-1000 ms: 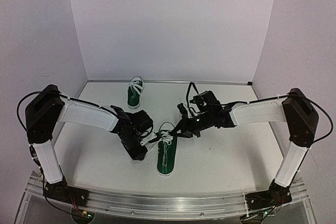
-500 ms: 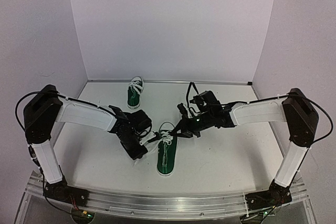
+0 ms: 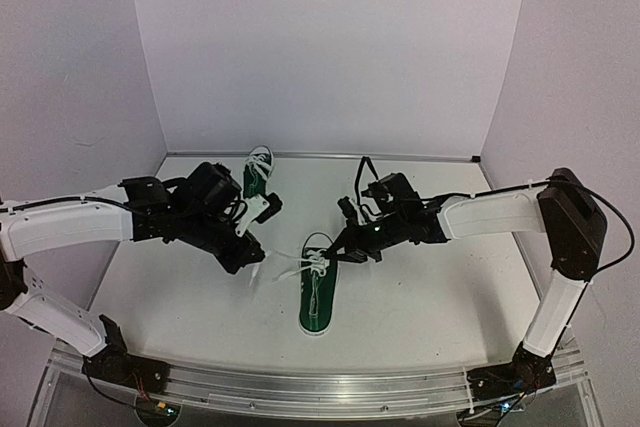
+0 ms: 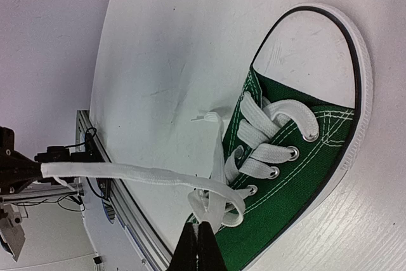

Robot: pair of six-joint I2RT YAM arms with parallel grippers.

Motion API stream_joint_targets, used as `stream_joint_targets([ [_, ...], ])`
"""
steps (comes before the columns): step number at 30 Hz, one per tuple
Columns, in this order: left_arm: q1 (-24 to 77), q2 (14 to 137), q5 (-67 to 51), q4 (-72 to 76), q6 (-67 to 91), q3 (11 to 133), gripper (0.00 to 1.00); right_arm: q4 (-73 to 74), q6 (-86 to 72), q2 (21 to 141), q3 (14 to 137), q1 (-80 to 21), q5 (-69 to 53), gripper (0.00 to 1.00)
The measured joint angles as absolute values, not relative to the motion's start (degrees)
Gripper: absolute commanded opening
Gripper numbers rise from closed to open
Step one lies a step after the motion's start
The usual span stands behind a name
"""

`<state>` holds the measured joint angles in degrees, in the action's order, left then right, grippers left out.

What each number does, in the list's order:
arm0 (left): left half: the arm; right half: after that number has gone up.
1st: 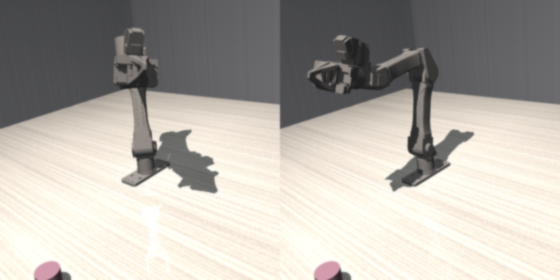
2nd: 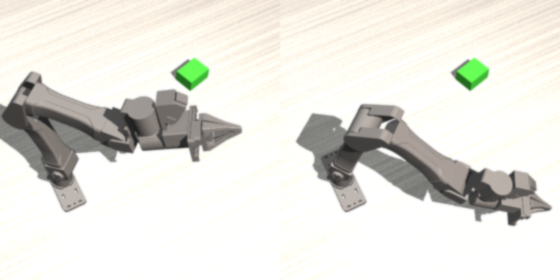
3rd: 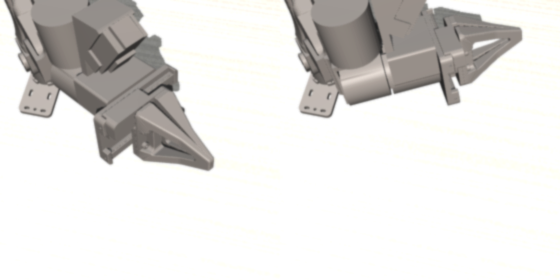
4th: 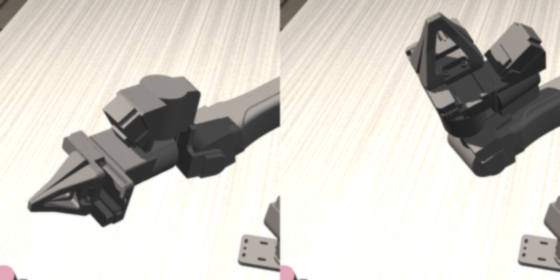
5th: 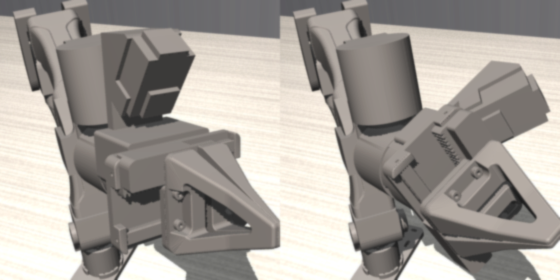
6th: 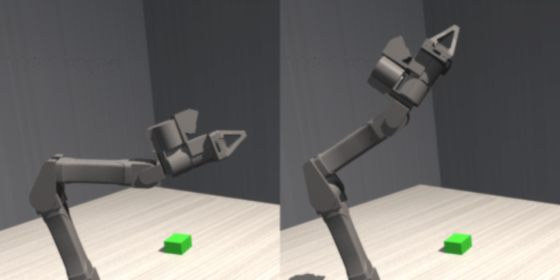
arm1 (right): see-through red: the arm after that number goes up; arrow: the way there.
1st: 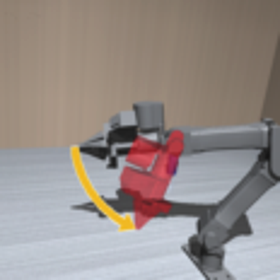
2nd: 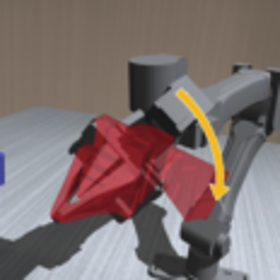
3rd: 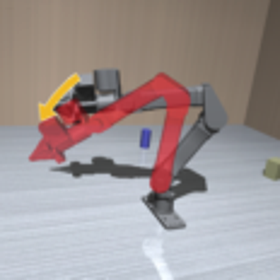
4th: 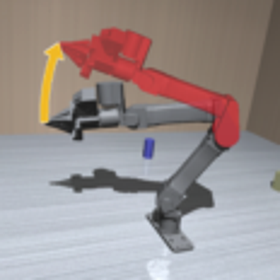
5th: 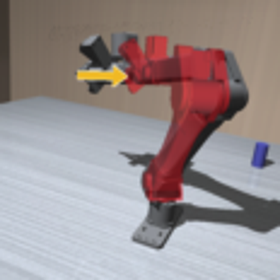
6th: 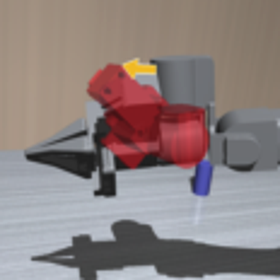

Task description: Tie the shoes

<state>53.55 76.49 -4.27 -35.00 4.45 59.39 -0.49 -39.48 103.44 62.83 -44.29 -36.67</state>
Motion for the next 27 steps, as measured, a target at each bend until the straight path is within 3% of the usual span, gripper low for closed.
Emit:
stream_joint_targets([
  [13,70.7,74.8,-15.8,-35.0,2.7,56.5,0.0,-0.4,-39.5,104.2,63.3,-43.8,-36.7,0.0],
  [27,71.6,101.3,-16.7,-21.4,-7.5,69.8,0.0,-0.4,-38.2,104.3,63.7,-43.1,-37.2,0.0],
])
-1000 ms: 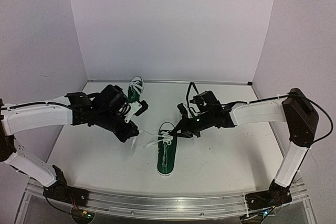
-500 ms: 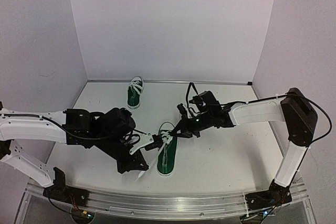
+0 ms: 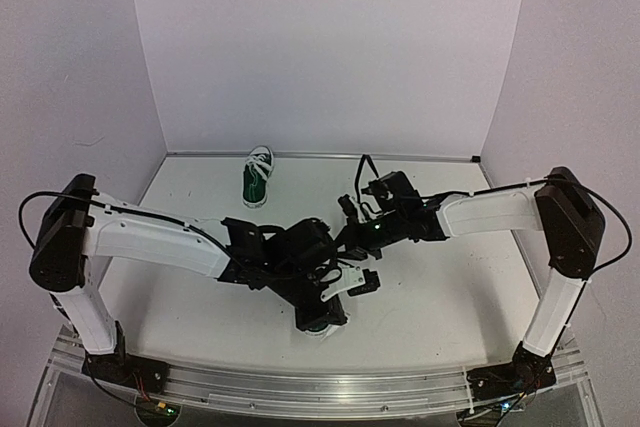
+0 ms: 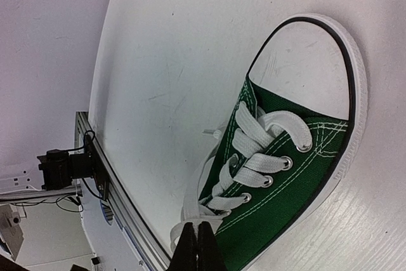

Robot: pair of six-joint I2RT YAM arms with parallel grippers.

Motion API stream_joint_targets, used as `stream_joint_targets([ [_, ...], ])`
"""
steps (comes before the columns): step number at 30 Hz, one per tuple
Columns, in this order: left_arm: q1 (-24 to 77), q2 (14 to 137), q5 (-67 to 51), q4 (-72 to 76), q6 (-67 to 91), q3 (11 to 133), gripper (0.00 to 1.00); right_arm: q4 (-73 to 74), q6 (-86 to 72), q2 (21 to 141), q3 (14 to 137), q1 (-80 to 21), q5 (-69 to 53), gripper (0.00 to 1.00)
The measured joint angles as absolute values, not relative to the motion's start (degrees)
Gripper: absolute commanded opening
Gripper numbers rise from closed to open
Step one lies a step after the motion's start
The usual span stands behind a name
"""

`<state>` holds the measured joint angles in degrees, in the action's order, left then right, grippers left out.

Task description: Tie the shoes

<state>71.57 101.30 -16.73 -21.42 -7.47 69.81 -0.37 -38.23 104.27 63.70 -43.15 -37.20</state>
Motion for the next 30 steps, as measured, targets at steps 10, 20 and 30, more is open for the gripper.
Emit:
stream_joint_targets([
  [10,71.6,111.7,-13.5,-18.6,-18.1,79.0,0.3,0.0,-36.0,104.7,65.9,-42.8,-39.2,0.0],
  [20,69.6,102.4,-12.6,-16.7,-18.0,71.9,0.6,0.1,-35.7,105.2,66.1,-42.8,-40.3,0.0],
  [30,58.0,76.4,-4.9,0.7,-3.4,49.4,0.59,0.2,-36.1,105.3,68.5,-43.0,-41.2,0.0],
])
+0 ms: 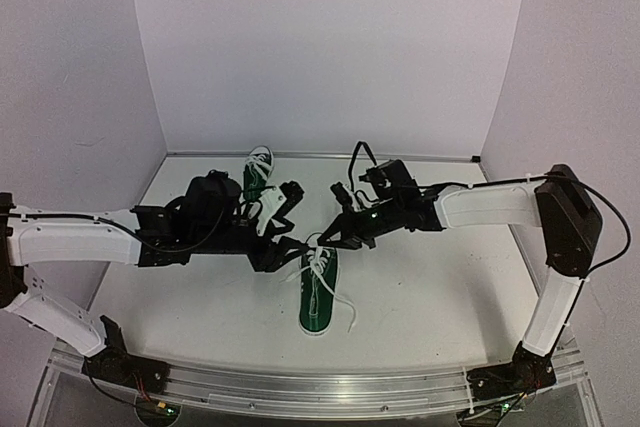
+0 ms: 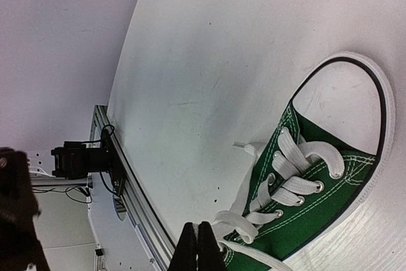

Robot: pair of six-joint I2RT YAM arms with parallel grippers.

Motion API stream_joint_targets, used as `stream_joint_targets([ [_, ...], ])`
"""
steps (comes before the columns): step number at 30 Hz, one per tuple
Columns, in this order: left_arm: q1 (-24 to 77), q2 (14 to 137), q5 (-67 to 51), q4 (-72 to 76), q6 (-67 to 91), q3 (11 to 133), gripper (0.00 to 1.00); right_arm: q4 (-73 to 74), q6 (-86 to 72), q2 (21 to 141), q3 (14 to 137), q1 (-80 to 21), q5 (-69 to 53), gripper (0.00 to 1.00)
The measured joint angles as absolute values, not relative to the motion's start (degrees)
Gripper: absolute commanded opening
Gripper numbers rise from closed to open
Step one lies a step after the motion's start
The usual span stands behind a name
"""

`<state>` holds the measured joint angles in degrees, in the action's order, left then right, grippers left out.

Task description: Tie the shoes

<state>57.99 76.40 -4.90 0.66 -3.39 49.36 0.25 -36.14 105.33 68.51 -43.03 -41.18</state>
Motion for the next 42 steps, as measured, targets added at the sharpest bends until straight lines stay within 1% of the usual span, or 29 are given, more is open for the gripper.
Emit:
stream_joint_targets([
  [3,56.6,74.7,-1.9,3.8,1.1,43.9,0.57,0.2,-36.5,105.5,69.7,-43.5,-41.5,0.01],
  [8,56.1,74.7,-0.2,8.2,7.6,37.8,0.55,0.0,-37.4,107.0,71.3,-45.3,-41.7,0.02],
  [14,55.8,74.7,0.2,14.4,13.2,34.0,0.54,0.1,-38.0,109.5,72.6,-47.4,-41.7,0.02],
  [16,55.6,74.8,0.2,16.1,14.3,33.3,0.53,0.1,-38.3,110.4,73.2,-47.9,-41.7,0.03],
  [19,55.4,75.4,0.2,17.9,15.7,32.8,0.54,0.1,-38.7,112.0,74.4,-48.7,-41.6,0.09],
  [28,53.3,75.7,0.1,20.1,19.1,32.1,0.57,0.4,-39.1,114.0,75.9,-49.5,-41.5,0.35],
  [31,52.6,76.1,0.2,20.2,20.0,32.1,0.58,1.4,-38.8,113.9,76.2,-49.5,-41.4,0.39],
  [34,52.3,76.9,-0.3,20.9,20.8,32.1,0.62,2.8,-38.3,113.5,76.2,-49.5,-41.1,0.44],
  [37,52.2,78.2,-2.9,21.7,21.0,32.1,0.64,4.5,-37.3,112.1,76.2,-49.5,-40.4,0.46],
  [42,52.2,81.2,-9.0,22.9,20.6,32.1,0.65,6.3,-35.9,107.1,76.1,-48.2,-40.1,0.47],
])
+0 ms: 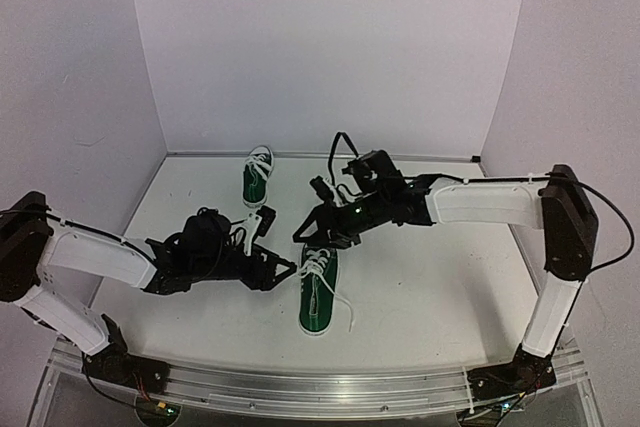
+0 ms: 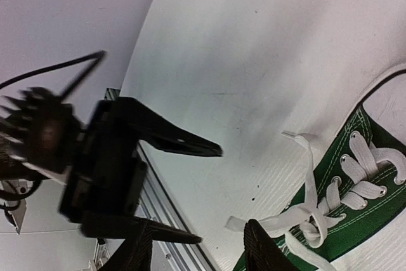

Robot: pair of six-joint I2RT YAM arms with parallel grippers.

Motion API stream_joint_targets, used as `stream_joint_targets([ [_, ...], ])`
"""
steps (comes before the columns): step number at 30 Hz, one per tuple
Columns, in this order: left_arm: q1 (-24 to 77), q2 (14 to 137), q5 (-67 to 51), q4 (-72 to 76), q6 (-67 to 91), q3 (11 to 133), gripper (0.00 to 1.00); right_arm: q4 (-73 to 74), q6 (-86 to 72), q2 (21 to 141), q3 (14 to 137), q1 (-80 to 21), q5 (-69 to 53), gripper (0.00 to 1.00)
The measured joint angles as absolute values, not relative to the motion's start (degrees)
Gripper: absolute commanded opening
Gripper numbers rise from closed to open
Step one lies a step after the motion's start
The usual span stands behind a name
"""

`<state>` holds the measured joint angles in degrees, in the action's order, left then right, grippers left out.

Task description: Tie the shoes

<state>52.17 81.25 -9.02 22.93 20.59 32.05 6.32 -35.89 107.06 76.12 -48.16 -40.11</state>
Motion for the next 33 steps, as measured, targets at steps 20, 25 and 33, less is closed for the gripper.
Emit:
stream_joint_targets([
  [20,52.2,89.3,-15.2,25.6,19.4,35.6,0.09,12.2,-27.6,106.7,73.9,-42.9,-37.9,0.26],
  [25,52.1,89.3,-14.6,23.9,19.1,35.6,0.02,14.4,-25.0,109.7,74.6,-42.9,-38.5,0.25],
  [33,52.0,89.3,-13.3,22.3,19.0,35.6,0.02,15.8,-22.1,112.8,77.3,-42.9,-40.5,0.24],
])
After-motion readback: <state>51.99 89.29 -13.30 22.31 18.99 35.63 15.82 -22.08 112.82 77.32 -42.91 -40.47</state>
